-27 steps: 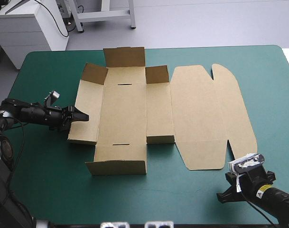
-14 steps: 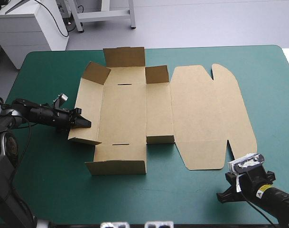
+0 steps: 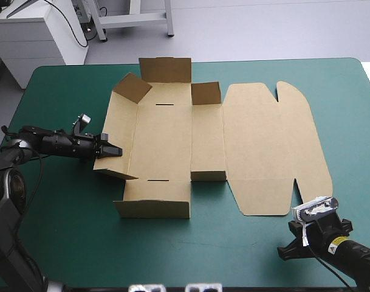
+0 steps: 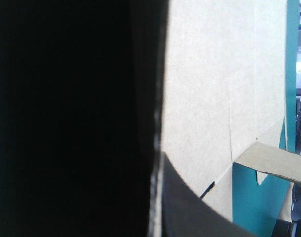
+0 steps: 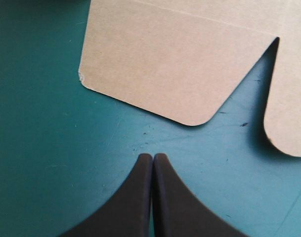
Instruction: Fold the box
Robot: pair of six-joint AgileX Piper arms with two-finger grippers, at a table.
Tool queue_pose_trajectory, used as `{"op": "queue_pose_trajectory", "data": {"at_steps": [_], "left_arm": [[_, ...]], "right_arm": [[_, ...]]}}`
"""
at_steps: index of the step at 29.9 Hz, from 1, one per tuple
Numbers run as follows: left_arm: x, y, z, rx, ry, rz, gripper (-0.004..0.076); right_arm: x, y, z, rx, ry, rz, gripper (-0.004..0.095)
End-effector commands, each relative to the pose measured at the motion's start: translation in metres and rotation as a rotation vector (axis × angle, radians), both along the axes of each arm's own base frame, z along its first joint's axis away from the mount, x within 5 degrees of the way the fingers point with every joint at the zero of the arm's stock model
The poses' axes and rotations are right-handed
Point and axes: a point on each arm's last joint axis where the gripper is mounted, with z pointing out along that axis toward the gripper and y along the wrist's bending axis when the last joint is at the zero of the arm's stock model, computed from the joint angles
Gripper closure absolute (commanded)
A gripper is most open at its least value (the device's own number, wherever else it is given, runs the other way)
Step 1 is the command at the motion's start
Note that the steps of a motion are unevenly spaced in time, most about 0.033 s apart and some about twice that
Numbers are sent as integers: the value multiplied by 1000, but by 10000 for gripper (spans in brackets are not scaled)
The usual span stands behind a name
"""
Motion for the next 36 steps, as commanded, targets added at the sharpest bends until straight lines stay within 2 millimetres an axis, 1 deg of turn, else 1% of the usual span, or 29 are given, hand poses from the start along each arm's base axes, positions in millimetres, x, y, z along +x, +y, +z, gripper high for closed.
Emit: {"op": "queue_pose_trajectory", "data": {"at_steps": [1,5,7,12,17,19,20,25,28,31,34,36], "left_arm": [[3,-23,54,-113,-163,-80,732],[10,-42,86,-26,-271,-173,732],[14,-54,108,50,-330,-219,732],[22,-92,157,367,-483,-312,732],[19,-134,194,653,-669,-399,732],[16,-150,203,748,-749,-435,732],[12,-162,206,790,-794,-460,732],[-2,-202,208,1030,-955,-593,732],[-9,-221,213,1136,-1049,-594,732],[-15,-236,220,1194,-1137,-564,732],[-24,-251,225,1190,-1213,-576,732],[-30,-256,228,1192,-1246,-599,733]], "right_arm": [[5,1,10,23,-65,-4,928],[5,1,10,23,-65,-4,928],[5,1,10,23,-65,-4,928],[5,1,10,23,-65,-4,928],[5,1,10,23,-65,-4,928],[5,1,10,23,-65,-4,928],[5,1,10,23,-65,-4,928],[5,1,10,23,-65,-4,928],[5,1,10,23,-65,-4,928],[5,1,10,23,-65,-4,928],[5,1,10,23,-65,-4,928],[5,1,11,32,-65,-12,928]]}}
